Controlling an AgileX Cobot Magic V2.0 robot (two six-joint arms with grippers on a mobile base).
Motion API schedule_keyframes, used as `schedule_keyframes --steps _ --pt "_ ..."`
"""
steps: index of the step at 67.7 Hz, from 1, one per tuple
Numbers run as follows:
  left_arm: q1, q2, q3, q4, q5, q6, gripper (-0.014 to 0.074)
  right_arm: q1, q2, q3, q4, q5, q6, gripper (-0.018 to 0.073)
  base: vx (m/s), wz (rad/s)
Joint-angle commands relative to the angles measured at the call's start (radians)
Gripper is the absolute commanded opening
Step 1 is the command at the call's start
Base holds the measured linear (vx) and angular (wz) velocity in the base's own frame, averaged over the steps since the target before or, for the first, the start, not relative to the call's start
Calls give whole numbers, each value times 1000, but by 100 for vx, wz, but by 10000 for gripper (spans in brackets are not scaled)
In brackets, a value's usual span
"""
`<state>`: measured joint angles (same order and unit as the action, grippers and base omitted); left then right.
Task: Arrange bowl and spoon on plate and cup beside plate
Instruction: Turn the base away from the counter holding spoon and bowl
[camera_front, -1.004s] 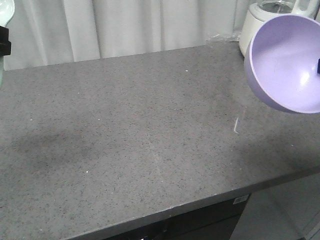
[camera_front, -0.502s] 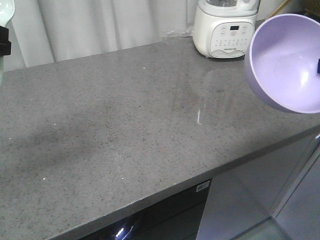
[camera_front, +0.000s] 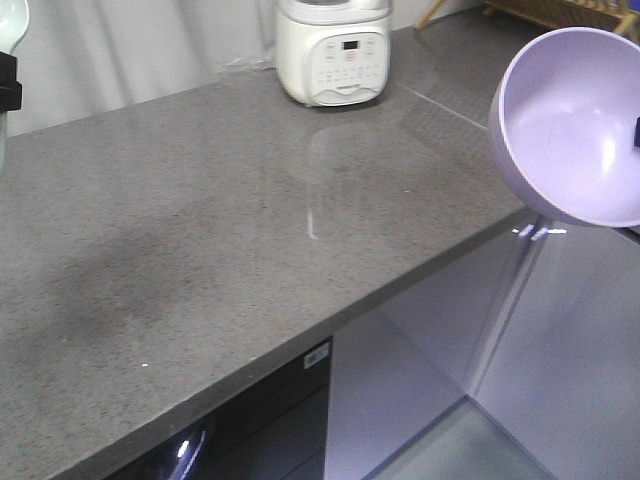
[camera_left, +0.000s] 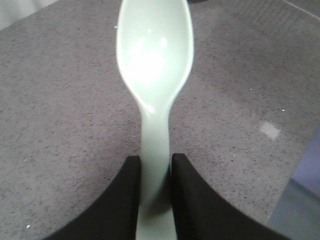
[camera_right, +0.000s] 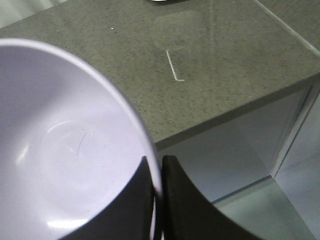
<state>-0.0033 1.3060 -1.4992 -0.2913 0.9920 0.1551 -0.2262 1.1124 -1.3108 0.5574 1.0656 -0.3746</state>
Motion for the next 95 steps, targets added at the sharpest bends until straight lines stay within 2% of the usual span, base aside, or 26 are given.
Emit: schedule_keyframes --steps 1,95 --pt "-1 -26 -26 -27 -55 1 -8 -1 -18 -32 41 -50 -10 -6 -3 -40" --pt "-1 -26 -26 -27 -55 1 -8 -1 -18 -32 41 -50 -10 -6 -4 -40"
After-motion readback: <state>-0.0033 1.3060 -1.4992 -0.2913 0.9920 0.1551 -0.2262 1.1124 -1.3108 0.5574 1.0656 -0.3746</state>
